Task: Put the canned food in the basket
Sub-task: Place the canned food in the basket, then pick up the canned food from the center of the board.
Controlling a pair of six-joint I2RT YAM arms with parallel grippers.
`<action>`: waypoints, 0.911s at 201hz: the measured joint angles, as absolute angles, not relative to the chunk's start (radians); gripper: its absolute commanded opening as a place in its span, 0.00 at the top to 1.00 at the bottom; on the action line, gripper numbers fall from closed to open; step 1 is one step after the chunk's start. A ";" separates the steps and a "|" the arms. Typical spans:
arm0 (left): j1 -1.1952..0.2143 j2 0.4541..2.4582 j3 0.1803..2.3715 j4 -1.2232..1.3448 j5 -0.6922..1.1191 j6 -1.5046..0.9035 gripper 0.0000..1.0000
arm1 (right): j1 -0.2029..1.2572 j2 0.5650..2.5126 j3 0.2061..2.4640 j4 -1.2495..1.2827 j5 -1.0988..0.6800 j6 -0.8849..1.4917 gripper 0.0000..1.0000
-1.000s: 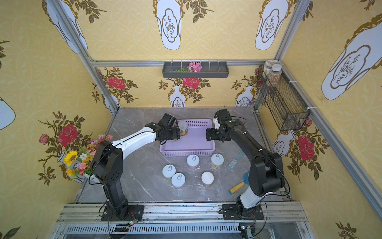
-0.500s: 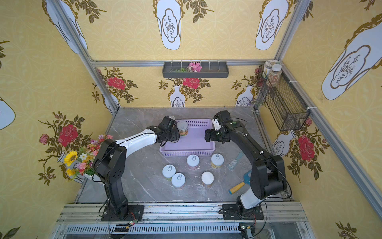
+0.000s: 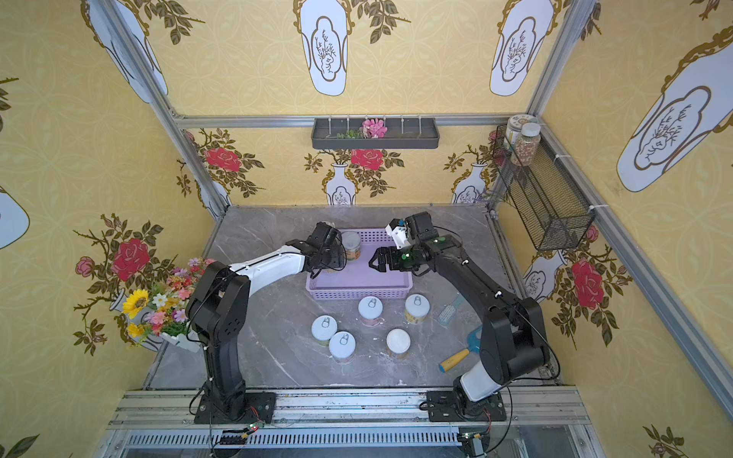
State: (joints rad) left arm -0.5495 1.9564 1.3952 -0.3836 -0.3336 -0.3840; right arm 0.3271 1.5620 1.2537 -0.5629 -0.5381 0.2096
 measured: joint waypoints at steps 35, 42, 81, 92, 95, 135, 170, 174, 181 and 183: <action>-0.550 1.973 1.409 -0.389 -0.338 -0.384 0.12 | 0.328 1.562 1.246 -0.547 -0.546 0.229 0.03; -0.550 1.975 1.409 -0.385 -0.341 -0.384 0.10 | 0.328 1.562 1.246 -0.546 -0.546 0.230 0.03; -0.549 1.975 1.414 -0.359 -0.349 -0.384 0.04 | 0.328 1.562 1.242 -0.547 -0.546 0.231 0.03; -0.549 1.975 1.415 -0.359 -0.351 -0.384 0.03 | 0.328 1.562 1.242 -0.547 -0.546 0.231 0.03; -0.549 1.975 1.416 -0.359 -0.352 -0.384 0.03 | 0.328 1.562 1.242 -0.547 -0.546 0.231 0.03; -0.548 1.956 1.419 -0.369 -0.353 -0.385 0.03 | 0.328 1.560 1.241 -0.548 -0.543 0.232 0.03; -0.554 1.876 1.425 -0.384 -0.343 -0.401 0.02 | 0.344 1.523 1.248 -0.570 -0.513 0.235 0.03; -0.557 1.868 1.426 -0.388 -0.344 -0.403 0.02 | 0.349 1.518 1.251 -0.577 -0.505 0.235 0.03; -0.563 1.847 1.427 -0.397 -0.342 -0.416 0.02 | 0.359 1.509 1.257 -0.591 -0.485 0.235 0.03; -0.565 1.842 1.427 -0.399 -0.342 -0.419 0.02 | 0.362 1.505 1.259 -0.596 -0.479 0.235 0.03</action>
State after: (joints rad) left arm -0.5648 1.8420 1.4265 -0.3988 -0.3416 -0.4194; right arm 0.3622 1.5055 1.2591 -0.5961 -0.4786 0.2348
